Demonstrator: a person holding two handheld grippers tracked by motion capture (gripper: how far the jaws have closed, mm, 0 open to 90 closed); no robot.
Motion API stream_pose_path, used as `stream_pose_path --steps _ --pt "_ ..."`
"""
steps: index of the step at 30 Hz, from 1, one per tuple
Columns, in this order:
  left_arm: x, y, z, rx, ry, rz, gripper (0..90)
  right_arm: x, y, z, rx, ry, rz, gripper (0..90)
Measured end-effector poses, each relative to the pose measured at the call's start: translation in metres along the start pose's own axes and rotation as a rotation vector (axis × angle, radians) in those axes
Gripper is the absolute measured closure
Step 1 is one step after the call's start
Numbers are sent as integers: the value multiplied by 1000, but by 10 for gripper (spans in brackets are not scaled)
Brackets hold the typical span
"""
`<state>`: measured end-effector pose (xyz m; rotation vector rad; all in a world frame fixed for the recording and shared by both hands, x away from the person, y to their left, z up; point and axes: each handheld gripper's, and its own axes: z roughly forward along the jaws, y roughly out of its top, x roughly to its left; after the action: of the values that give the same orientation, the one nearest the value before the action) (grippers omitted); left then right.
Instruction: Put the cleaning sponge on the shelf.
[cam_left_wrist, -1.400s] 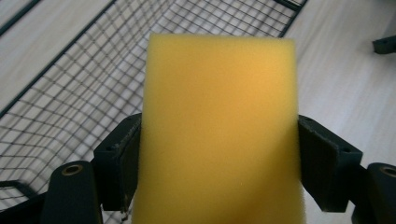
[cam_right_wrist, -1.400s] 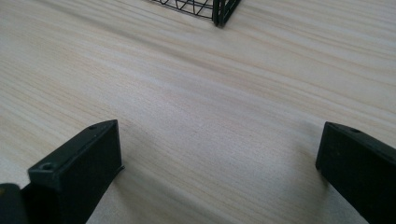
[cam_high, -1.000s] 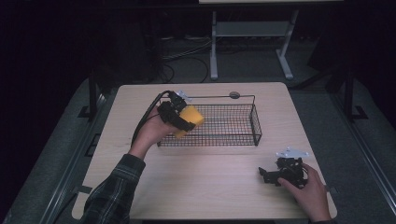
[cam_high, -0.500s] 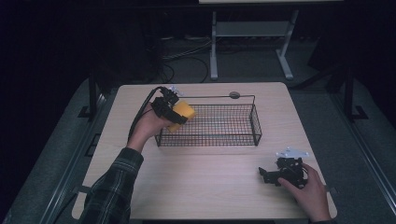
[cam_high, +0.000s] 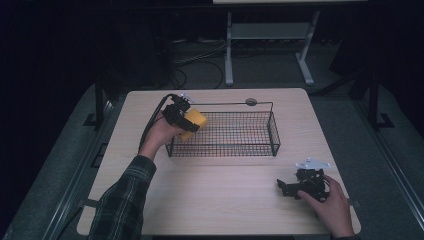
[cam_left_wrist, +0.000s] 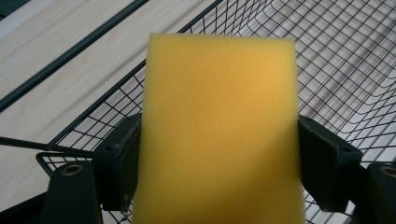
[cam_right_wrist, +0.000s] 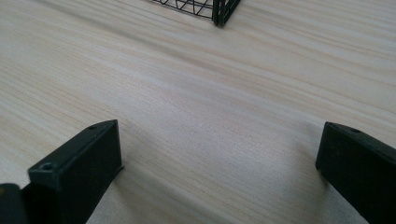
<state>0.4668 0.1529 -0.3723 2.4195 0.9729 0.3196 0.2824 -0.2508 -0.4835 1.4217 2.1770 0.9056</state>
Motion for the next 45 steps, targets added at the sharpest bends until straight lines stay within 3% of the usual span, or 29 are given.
stream_pose_path --steps 19,39,45 --pt "-2 -11 29 81 -23 -8 237 0 0 0 0 0 0 0" --pt "-4 -15 36 127 -20 -4 195 0 0 0 0 0 -1 0" --pt "-2 -15 34 117 -20 -8 193 0 0 0 0 0 0 0"
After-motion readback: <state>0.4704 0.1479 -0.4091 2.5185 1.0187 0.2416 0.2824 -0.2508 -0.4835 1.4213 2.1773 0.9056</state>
